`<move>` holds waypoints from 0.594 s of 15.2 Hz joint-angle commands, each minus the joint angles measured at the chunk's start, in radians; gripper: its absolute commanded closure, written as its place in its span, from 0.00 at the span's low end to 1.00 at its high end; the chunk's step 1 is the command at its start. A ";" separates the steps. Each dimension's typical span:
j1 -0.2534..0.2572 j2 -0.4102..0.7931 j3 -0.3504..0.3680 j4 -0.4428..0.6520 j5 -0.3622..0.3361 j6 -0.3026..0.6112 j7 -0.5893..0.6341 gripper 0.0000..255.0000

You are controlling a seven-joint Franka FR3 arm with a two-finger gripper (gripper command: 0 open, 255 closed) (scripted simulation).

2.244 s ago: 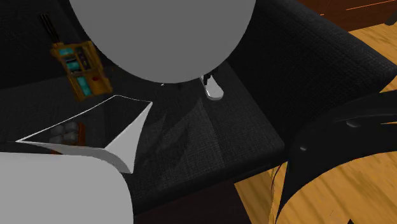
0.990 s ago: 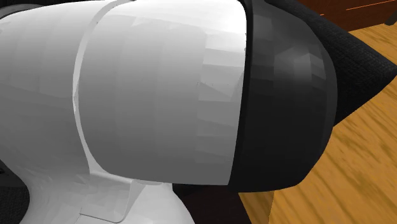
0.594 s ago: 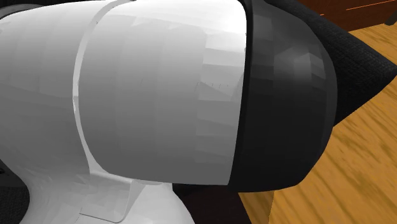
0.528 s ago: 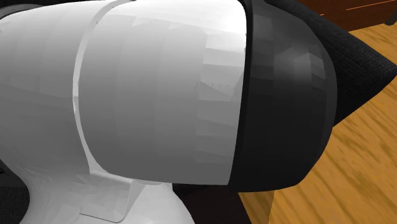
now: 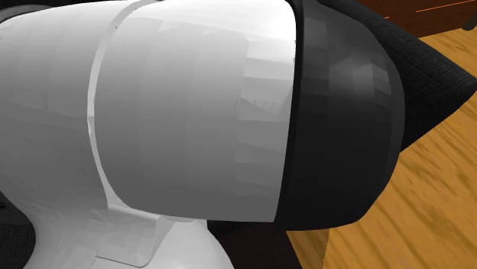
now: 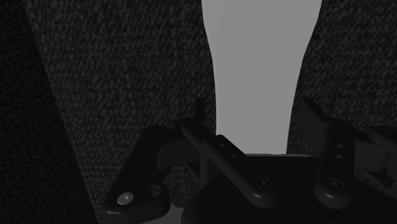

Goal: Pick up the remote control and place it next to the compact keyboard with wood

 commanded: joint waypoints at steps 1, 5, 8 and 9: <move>0.000 -0.006 -0.001 0.006 -0.003 -0.012 0.002 1.00; 0.002 -0.027 -0.003 0.034 -0.013 -0.059 0.011 1.00; 0.003 -0.042 -0.005 0.058 -0.020 -0.096 0.017 1.00; 0.003 -0.046 -0.005 0.066 -0.022 -0.108 0.019 1.00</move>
